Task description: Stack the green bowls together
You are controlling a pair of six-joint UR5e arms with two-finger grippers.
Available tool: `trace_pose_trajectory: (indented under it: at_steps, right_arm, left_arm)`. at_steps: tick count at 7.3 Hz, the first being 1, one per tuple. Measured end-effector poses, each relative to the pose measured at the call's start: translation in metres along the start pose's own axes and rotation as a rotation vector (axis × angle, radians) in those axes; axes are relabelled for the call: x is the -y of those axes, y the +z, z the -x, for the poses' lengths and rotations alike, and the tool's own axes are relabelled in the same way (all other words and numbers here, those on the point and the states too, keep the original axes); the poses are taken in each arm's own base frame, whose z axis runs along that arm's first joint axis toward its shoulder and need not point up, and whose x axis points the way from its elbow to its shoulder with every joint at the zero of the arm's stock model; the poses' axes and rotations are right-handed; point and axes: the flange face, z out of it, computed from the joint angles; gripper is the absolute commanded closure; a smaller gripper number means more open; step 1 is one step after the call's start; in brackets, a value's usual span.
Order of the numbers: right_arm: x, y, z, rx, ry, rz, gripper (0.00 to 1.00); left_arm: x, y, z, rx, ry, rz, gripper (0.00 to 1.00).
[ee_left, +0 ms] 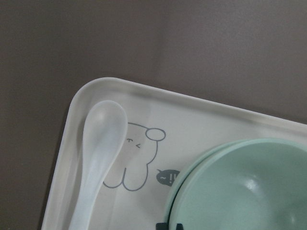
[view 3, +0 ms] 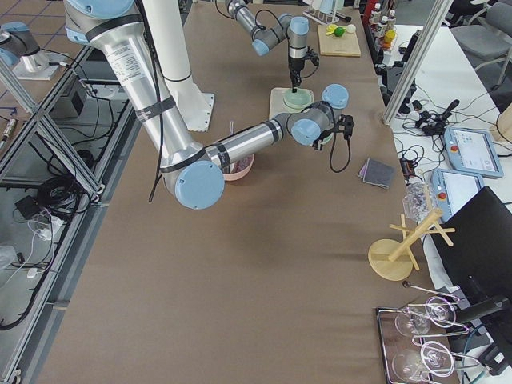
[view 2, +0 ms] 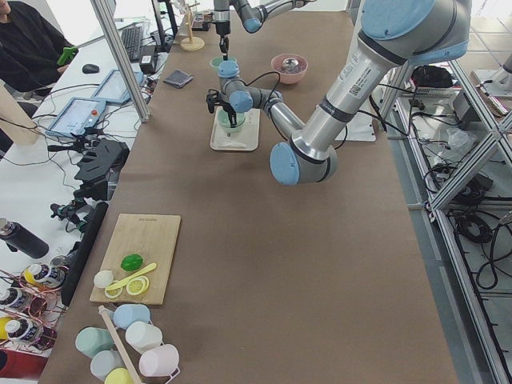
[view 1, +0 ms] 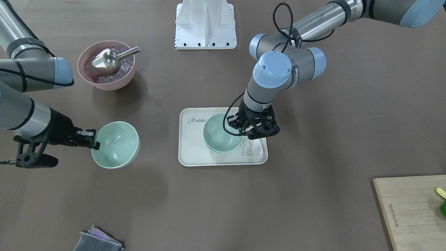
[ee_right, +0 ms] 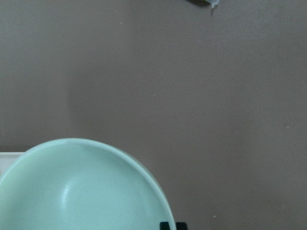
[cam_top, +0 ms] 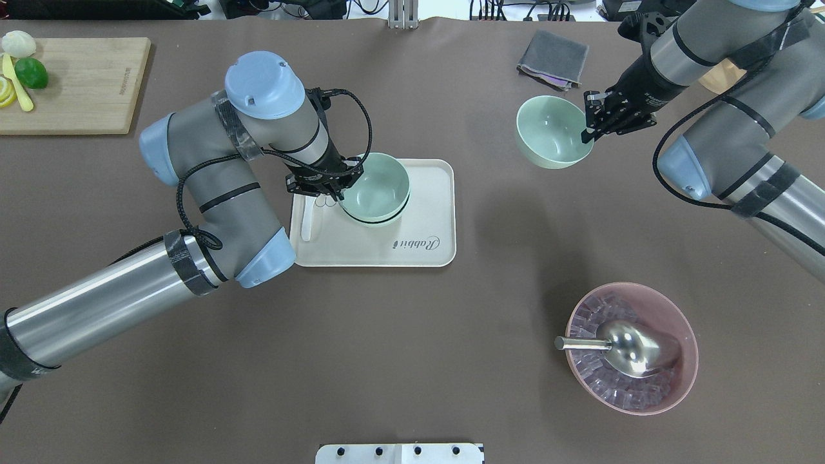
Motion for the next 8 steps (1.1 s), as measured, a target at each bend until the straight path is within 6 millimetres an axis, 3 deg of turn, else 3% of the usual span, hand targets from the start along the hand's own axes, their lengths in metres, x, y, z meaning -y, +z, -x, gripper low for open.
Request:
trace_pose_trajectory:
  at_steps: [5, 6, 7, 8]
  right_arm:
    - [0.0004, 0.0001, -0.0004, 0.000, 0.001, 0.000, 1.00]
    - [0.0004, -0.0001, 0.0001, 0.000, 0.000, 0.000, 1.00]
    - [0.0004, -0.0003, 0.0002, 0.000, 0.000, -0.001, 1.00]
    - [0.0005, -0.0003, -0.0001, 0.000, 0.000, -0.001, 1.00]
  left_arm:
    - [0.0024, 0.0051, 0.0008, -0.010, 0.004, -0.003, 1.00]
    - [0.0029, 0.0058, 0.0008, -0.012, 0.004, -0.004, 0.74]
    - [0.0030, 0.0058, 0.0008, -0.013, 0.006, -0.004, 0.01]
    - [0.0029, 0.0058, 0.0012, -0.016, 0.010, -0.004, 0.01]
